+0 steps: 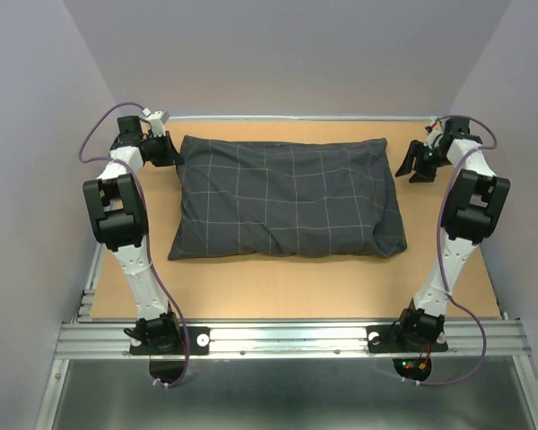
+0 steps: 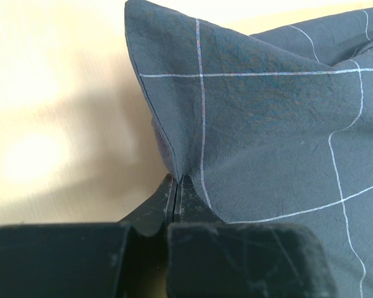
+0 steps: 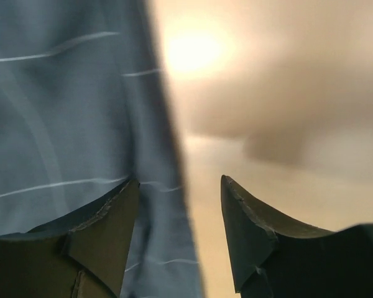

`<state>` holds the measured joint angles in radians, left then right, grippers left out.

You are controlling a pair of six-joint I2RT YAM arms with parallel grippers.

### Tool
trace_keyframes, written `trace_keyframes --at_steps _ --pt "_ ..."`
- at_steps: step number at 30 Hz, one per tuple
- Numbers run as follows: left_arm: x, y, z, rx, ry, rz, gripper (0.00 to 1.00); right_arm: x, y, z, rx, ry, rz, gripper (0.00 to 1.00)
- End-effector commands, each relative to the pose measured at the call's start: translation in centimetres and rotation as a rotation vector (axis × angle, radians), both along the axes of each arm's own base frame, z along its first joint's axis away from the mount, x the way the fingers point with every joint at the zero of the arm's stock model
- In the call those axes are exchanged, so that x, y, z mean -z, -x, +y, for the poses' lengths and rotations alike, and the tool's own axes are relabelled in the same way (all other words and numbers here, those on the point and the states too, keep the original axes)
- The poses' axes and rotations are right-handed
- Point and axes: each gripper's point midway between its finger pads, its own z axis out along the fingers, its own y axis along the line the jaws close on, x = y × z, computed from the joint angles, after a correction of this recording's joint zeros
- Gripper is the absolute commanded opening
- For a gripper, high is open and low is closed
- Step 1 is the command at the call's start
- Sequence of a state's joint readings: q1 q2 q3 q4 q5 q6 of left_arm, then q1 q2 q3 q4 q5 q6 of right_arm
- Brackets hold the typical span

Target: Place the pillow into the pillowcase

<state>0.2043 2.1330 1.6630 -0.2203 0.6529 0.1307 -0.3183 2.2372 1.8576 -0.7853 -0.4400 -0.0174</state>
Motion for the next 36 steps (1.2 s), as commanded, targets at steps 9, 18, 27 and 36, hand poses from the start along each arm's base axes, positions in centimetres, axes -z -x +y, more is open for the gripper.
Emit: trace_keyframes --at_steps 9,18,27,36 --pt "-1.9 -0.8 0.2 0.006 -0.01 -0.063 0.0 -3.6 3.2 7.2 -0.103 -0.212 -0.022 0.61" --pt "-1.9 -0.9 0.3 0.003 -0.012 -0.064 0.0 -0.3 6.9 8.4 -0.111 -0.246 0.099 0.63" --pt "-1.1 -0.8 0.5 -0.002 -0.026 -0.052 0.0 0.1 7.4 9.0 -0.153 -0.287 0.105 0.22" --pt "-3.2 -2.8 2.7 -0.034 -0.123 -0.094 0.0 -7.8 3.9 1.1 -0.051 -0.096 -0.118 0.01"
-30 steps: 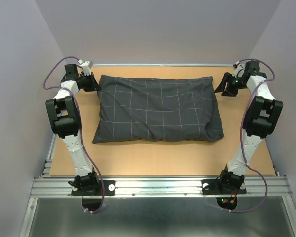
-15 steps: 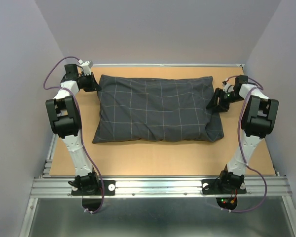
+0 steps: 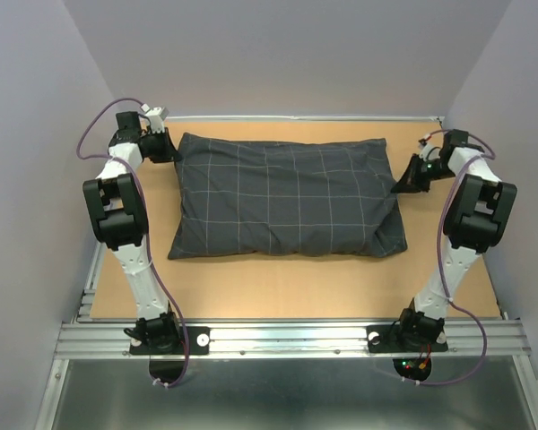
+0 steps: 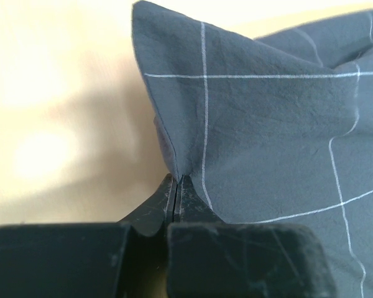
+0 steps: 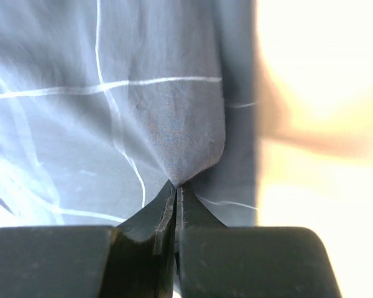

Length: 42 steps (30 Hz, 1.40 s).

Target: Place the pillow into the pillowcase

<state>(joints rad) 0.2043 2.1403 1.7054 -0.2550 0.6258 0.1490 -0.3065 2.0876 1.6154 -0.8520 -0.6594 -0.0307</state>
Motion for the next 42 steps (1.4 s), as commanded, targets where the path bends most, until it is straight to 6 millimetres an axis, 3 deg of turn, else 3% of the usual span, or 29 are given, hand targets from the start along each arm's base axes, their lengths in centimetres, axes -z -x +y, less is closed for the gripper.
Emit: trace_keyframes --at_steps 1,2,6,8,9,10,11,13,15,16,17,18,19,20,22,23,25,31,39,41,42 --pt "-3.7 -3.2 2.4 -0.026 -0.102 -0.116 0.0 -6.6 -2.7 -5.1 0.049 0.151 -0.21 0.0" --pt "-2.7 -3.3 2.4 -0.029 -0.098 -0.085 0.0 -6.1 -2.7 -5.2 0.052 0.147 -0.199 0.0" --pt "-3.2 -4.4 4.0 -0.083 -0.162 -0.102 0.0 -5.3 -2.8 -5.9 0.086 0.186 -0.179 0.01" --pt "-3.3 -4.2 4.8 -0.09 -0.186 -0.104 0.15 -5.2 -2.9 -6.3 0.094 0.207 -0.186 0.01" --pt "-4.1 -4.0 4.9 -0.087 -0.19 -0.12 0.33 -5.1 -3.0 -6.3 0.097 0.205 -0.184 0.01" --pt "-3.5 -3.4 5.0 -0.088 -0.179 -0.104 0.43 -5.1 -3.1 -6.0 0.097 0.182 -0.179 0.1" --pt "-4.9 -2.5 4.8 -0.065 -0.146 -0.122 0.53 -5.1 -2.5 -5.6 0.085 0.164 -0.154 0.32" --pt "-4.4 -0.2 4.3 0.0 -0.12 -0.088 0.59 -5.6 -1.5 -5.0 0.037 0.155 -0.159 0.56" --pt "-5.3 3.3 3.6 0.076 -0.099 -0.054 0.64 -5.8 0.5 -4.7 -0.029 0.183 -0.149 0.71" --pt "-5.0 4.6 3.5 0.139 -0.142 -0.06 0.64 -5.7 1.5 -4.5 -0.068 0.188 -0.137 0.72" --pt "-3.1 7.1 3.1 0.179 -0.143 -0.003 0.65 -5.5 2.6 -4.3 -0.106 0.189 -0.117 0.72" --pt "-3.3 9.6 2.7 0.222 -0.166 0.029 0.65 -5.1 4.5 -3.9 -0.175 0.191 -0.08 0.71" --pt "-2.6 10.9 2.6 0.24 -0.18 0.051 0.66 -4.1 6.3 -3.2 -0.209 0.163 -0.036 0.7" --pt "-1.1 13.5 2.3 0.265 -0.2 0.093 0.66 -4.3 7.6 -2.7 -0.23 0.159 -0.027 0.7" --pt "0.6 16.2 1.7 0.302 -0.199 0.141 0.66 -3.4 9.3 -2.1 -0.274 0.161 -0.007 0.7" --pt "2.4 18.3 1.3 0.317 -0.186 0.191 0.81 -2.5 10.6 -1.3 -0.294 0.153 0.029 0.7" --pt "3.9 19.7 1.2 0.32 -0.2 0.221 0.81 -1.5 11.3 -0.8 -0.312 0.171 0.047 0.7" --pt "7.0 20.3 1.7 0.267 -0.217 0.277 0.81 1.9 13.0 -0.7 -0.346 0.209 0.103 0.68" --pt "8.4 20.5 1.8 0.231 -0.22 0.279 0.67 2.2 12.3 1.9 -0.408 0.243 0.017 0.62" --pt "8.5 20.2 1.9 0.225 -0.222 0.272 0.59 2.9 12.6 2.0 -0.407 0.25 0.037 0.48" --pt "8.7 20.3 1.9 0.219 -0.218 0.283 0.51 2.9 12.6 1.9 -0.405 0.252 0.043 0.39"
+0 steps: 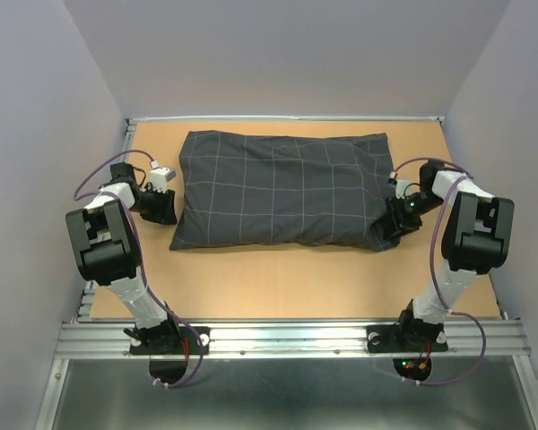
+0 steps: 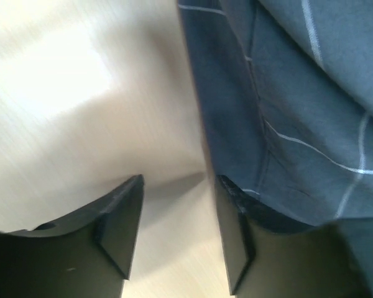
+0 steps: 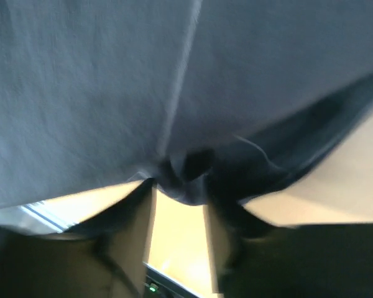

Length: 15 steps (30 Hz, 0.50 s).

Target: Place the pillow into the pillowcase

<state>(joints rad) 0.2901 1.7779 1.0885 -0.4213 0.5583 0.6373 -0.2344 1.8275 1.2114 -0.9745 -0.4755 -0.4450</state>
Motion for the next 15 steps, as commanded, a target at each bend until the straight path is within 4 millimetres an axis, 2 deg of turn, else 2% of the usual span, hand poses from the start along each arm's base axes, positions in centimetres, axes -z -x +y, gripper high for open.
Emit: trace_keyframes --at_steps 1,2,3,4,5,6,9,10,13,14,15 --pt "1.7 1.4 0.1 -0.024 -0.004 0.063 0.44 0.0 -0.8 -0.2 -0.016 0.05 -0.062 0.31" --pt "1.7 1.4 0.1 -0.025 -0.006 0.066 0.37 0.1 -0.6 -0.8 -0.017 0.089 -0.059 0.19" --pt "1.7 1.6 0.1 -0.018 -0.004 0.072 0.28 -0.3 -0.4 -1.3 -0.012 0.117 -0.07 0.01" --pt "1.7 1.7 0.1 -0.016 -0.006 0.074 0.11 -0.5 -0.1 -1.8 -0.016 0.143 -0.078 0.0" --pt "1.7 1.9 0.5 -0.025 -0.01 0.077 0.03 -0.3 0.8 -3.0 -0.013 0.198 -0.064 0.01" --pt "1.6 2.0 0.9 -0.026 -0.021 0.075 0.0 -1.2 1.2 -3.7 -0.015 0.24 -0.088 0.01" --pt "1.5 2.5 2.5 -0.058 -0.035 0.079 0.0 -1.6 4.1 -5.9 -0.077 0.359 -0.063 0.0" --pt "1.5 2.7 2.9 -0.06 -0.041 0.081 0.0 -2.4 4.7 -6.6 -0.115 0.41 -0.088 0.0" --pt "1.4 3.0 3.6 -0.067 -0.058 0.083 0.0 -2.8 6.5 -6.9 -0.19 0.442 -0.093 0.01" --pt "1.3 3.1 3.6 -0.064 -0.064 0.079 0.0 -2.7 7.1 -6.9 -0.217 0.439 -0.075 0.08" --pt "1.2 3.1 3.6 -0.065 -0.062 0.083 0.0 -2.7 8.4 -6.6 -0.244 0.415 -0.023 0.21"
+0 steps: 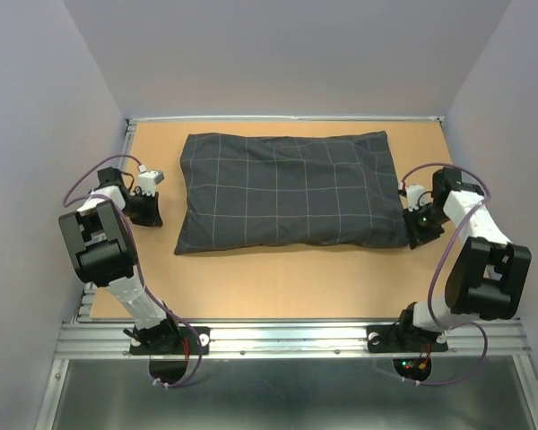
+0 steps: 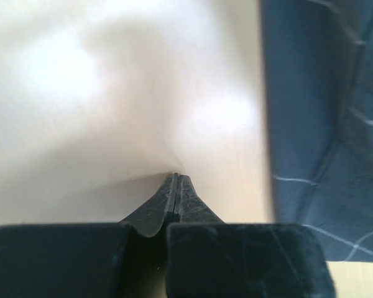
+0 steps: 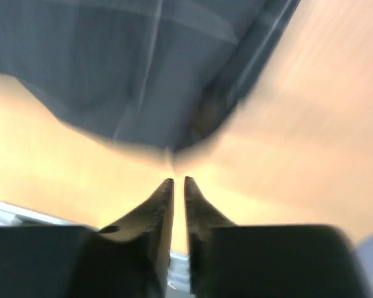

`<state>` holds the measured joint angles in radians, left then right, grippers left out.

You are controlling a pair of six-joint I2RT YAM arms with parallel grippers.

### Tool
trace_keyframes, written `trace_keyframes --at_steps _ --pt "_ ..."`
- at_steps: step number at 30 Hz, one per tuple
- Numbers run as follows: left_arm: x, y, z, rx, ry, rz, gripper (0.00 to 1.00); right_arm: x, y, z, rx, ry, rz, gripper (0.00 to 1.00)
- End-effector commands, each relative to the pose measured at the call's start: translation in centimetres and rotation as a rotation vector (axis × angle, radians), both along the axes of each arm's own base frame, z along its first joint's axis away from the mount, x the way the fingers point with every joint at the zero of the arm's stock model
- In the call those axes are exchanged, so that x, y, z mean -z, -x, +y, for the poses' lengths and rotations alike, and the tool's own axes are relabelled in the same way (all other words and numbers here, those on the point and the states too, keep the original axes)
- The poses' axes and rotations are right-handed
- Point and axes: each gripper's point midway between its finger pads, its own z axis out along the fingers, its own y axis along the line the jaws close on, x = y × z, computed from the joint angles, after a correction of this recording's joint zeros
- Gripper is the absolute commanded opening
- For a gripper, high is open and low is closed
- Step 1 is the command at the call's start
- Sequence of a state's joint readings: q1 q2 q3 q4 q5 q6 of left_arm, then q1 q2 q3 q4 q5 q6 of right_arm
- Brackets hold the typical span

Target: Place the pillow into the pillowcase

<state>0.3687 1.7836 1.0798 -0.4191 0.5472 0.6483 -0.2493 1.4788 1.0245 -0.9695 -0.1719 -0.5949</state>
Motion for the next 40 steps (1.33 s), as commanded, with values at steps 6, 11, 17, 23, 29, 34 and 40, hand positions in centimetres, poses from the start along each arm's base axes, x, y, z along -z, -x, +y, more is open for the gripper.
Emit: trace_keyframes --at_steps 6,11,17,23,29,34,40 --pt "-0.2 1.7 0.7 0.015 -0.038 0.046 0.0 -1.2 1.7 -1.1 -0.103 0.001 0.125 0.68" --pt "-4.0 1.0 -0.5 0.044 0.041 -0.049 0.47 -5.1 -4.2 -0.1 0.029 -0.129 -0.036 0.75" --pt "-14.3 -3.8 0.7 -0.128 0.044 -0.273 0.99 -10.3 -11.1 1.6 0.169 -0.313 -0.27 1.0" --pt "-19.4 -6.8 3.3 -0.213 -0.049 -0.361 0.99 -12.9 -17.0 1.5 0.294 -0.417 -0.407 1.0" --pt "-17.4 -7.1 1.1 -0.182 -0.145 -0.362 0.99 -10.8 -17.7 1.0 0.349 -0.396 -0.435 1.0" --pt "-14.7 -6.4 -2.7 -0.128 -0.202 -0.365 0.99 -8.1 -15.4 1.3 0.337 -0.349 -0.407 1.0" --pt "-14.7 -6.7 -5.0 -0.104 -0.175 -0.379 0.99 -6.8 -13.9 1.5 0.326 -0.33 -0.384 1.0"
